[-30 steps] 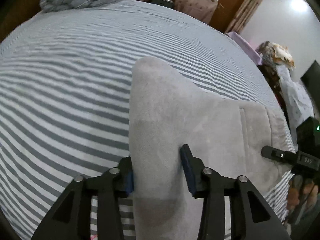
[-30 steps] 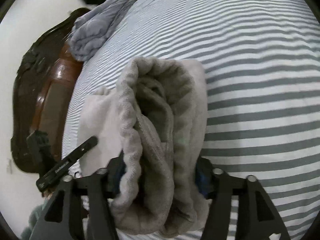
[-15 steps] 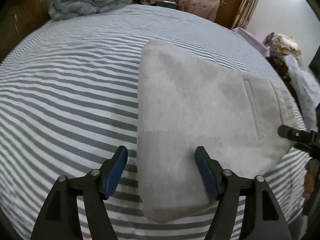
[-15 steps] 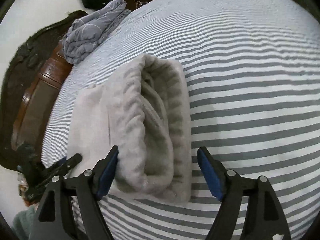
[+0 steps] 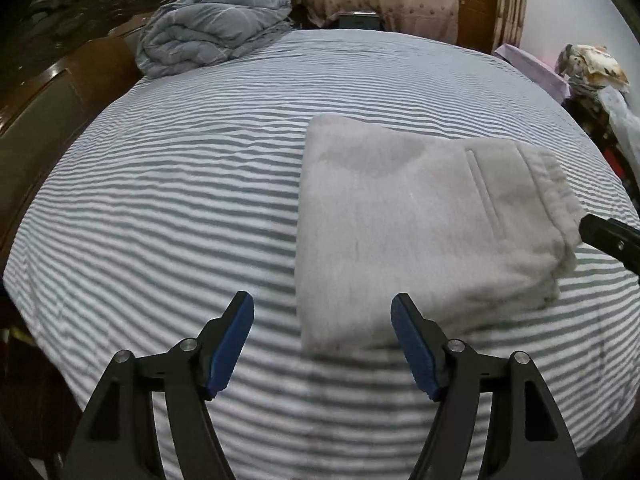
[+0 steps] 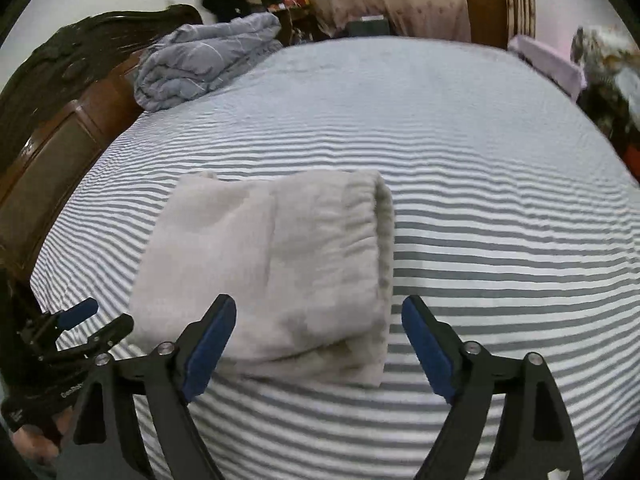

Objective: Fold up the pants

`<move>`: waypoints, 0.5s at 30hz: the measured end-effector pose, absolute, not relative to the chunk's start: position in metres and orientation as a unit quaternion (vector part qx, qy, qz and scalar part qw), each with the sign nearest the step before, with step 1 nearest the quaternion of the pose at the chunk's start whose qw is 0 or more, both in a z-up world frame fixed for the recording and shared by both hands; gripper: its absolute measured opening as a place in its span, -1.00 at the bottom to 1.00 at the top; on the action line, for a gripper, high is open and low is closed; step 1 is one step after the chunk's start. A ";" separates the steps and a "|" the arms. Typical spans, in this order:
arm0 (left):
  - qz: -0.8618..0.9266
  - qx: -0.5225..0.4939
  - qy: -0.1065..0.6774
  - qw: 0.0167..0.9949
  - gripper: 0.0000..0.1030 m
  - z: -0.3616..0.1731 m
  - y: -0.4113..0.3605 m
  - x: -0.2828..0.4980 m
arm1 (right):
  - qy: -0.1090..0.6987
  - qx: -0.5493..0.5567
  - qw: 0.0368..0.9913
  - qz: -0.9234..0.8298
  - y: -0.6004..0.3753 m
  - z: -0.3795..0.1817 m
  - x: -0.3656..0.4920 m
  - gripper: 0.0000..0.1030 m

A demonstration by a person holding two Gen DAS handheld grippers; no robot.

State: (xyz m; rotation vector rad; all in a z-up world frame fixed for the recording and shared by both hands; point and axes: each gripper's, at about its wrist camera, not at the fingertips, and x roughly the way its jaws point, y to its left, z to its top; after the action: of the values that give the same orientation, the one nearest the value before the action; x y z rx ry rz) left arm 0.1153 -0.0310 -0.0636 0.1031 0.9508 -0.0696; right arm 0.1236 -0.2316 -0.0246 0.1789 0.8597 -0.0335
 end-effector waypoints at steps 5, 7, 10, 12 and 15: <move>-0.023 0.056 0.446 0.893 0.50 -0.041 -0.028 0.079 | 0.401 0.077 0.912 -0.030 -0.205 -0.012 0.081 0.86; -0.021 0.057 0.439 0.896 0.55 -0.032 -0.026 0.068 | 0.402 0.085 0.911 -0.032 -0.199 -0.011 0.067 0.89; -0.021 0.038 0.436 0.899 0.62 -0.021 -0.019 0.053 | 0.401 0.088 0.911 -0.040 -0.193 -0.011 0.047 0.92; -0.018 0.027 0.435 0.900 0.66 -0.015 -0.015 0.046 | 0.397 0.089 0.913 -0.041 -0.189 -0.008 0.036 0.93; -0.019 0.018 0.436 0.900 0.68 -0.011 -0.012 0.036 | 0.390 0.092 0.915 -0.037 -0.185 -0.003 0.026 0.95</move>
State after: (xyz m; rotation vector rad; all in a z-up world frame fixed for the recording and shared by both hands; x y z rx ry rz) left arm 0.0356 -0.0122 -0.0115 0.0366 0.9018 -0.0395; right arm 0.0257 -0.1848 -0.0033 0.1887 0.8028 -0.0770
